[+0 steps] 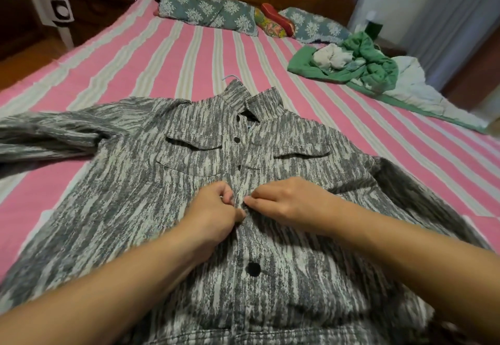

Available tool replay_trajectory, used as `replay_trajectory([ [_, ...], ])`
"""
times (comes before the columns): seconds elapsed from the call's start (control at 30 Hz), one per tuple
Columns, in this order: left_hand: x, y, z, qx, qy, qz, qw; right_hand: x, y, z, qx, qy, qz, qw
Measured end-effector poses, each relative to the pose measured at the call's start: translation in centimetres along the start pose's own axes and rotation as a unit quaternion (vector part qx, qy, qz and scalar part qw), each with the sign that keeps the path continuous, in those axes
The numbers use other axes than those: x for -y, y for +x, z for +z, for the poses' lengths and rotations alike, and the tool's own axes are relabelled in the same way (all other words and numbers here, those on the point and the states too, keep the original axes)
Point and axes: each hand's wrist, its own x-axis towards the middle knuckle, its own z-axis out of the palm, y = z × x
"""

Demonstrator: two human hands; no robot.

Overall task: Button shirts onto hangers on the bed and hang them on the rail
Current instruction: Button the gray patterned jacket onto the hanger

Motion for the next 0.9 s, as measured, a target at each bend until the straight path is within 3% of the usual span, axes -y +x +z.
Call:
replay_trajectory([
  [0.27, 0.4, 0.3, 0.0, 0.011, -0.011, 0.000, 1.000, -2.1, 1.1, -0.7, 0.040, -0.060, -0.139, 0.988],
  [0.5, 1.0, 0.8, 0.3, 0.007, 0.025, 0.023, 0.999, -2.1, 0.8, 0.5, 0.026, -0.042, -0.124, 0.991],
  [0.7, 0.7, 0.6, 0.3, -0.002, 0.071, 0.033, 0.997, -0.5, 0.8, 0.4, 0.022, -0.003, -0.037, 0.999],
  [0.8, 0.5, 0.4, 0.3, 0.004, 0.080, 0.038, 0.996, 1.1, 1.4, 0.7, 0.006, 0.057, 0.091, 0.994],
  [0.9, 0.5, 0.4, 0.3, 0.006, 0.104, 0.057, 0.993, 2.5, 1.4, 0.9, 0.010, 0.145, 0.240, 0.960],
])
